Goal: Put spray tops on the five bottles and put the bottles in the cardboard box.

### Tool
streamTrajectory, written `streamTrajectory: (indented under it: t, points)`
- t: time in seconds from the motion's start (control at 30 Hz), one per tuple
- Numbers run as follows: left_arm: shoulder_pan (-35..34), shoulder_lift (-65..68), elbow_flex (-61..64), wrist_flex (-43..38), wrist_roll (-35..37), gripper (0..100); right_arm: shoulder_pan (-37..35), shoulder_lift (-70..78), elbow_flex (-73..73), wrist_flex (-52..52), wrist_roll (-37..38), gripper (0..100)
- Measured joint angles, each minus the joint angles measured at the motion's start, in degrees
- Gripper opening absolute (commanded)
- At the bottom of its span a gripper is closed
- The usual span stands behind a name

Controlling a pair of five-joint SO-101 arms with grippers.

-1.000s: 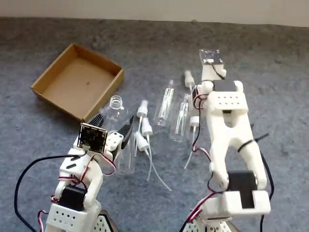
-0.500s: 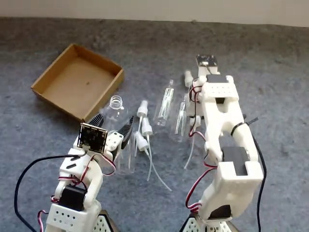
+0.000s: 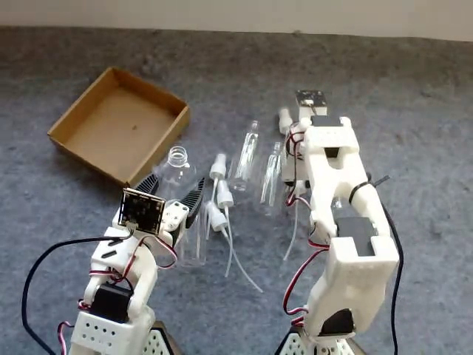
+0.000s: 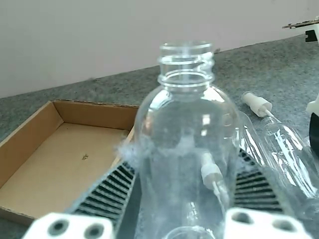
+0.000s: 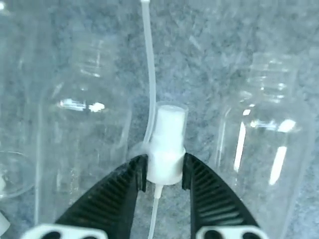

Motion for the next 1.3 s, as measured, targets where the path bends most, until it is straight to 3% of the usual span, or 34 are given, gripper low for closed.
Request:
streamTrajectory:
  t: [0.67, 0.93, 1.3]
  points:
    - [0.0, 0.0, 0.0, 0.0, 0.0, 13, -1.85, 0.97, 0.0, -0.7, 0.0, 17.3]
    - [0.0, 0.0, 0.0, 0.0, 0.0, 13, -1.85, 0.97, 0.0, -0.79, 0.0, 1.9]
    - [0.0, 0.0, 0.0, 0.0, 0.0, 13, -1.85, 0.97, 0.0, 0.44, 0.0, 0.5]
